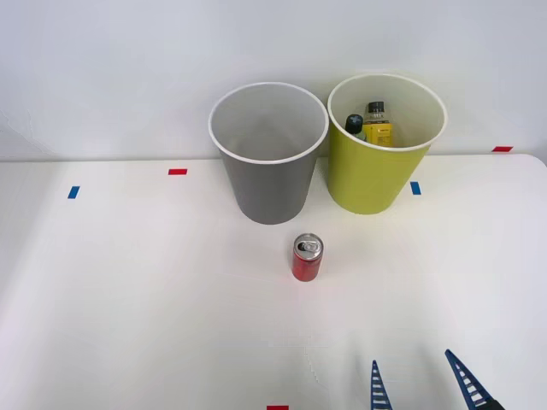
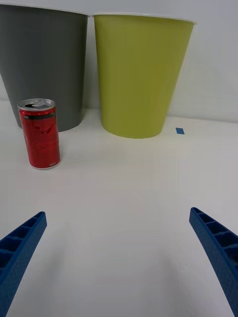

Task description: Put cans in the gray bin, plastic bottles in the light green bin

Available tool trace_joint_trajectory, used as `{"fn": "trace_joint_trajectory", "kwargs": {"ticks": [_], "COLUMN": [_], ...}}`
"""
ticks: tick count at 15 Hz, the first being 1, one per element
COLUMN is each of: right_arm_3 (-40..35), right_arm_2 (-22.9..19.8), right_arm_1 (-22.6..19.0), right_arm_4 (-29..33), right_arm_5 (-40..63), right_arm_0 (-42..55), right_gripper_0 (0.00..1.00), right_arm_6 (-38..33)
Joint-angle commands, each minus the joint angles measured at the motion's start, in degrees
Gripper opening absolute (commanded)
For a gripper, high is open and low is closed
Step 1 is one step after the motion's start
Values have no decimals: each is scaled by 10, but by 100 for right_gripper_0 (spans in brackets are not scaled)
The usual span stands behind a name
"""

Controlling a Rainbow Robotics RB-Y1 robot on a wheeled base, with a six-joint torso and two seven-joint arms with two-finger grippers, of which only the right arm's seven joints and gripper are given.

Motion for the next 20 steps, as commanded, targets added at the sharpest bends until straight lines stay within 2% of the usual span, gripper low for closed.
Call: {"fn": "trace_joint_trajectory", "kwargs": {"ticks": [1,20], "right_arm_3": [0,0], "right_arm_2": [0,0], "right_arm_1": [0,0], "right_arm_4": [0,0], "right_arm_5": [0,0], "right_arm_0": [0,0], "right_gripper_0": [100,100], "right_arm_6": [0,0]}}
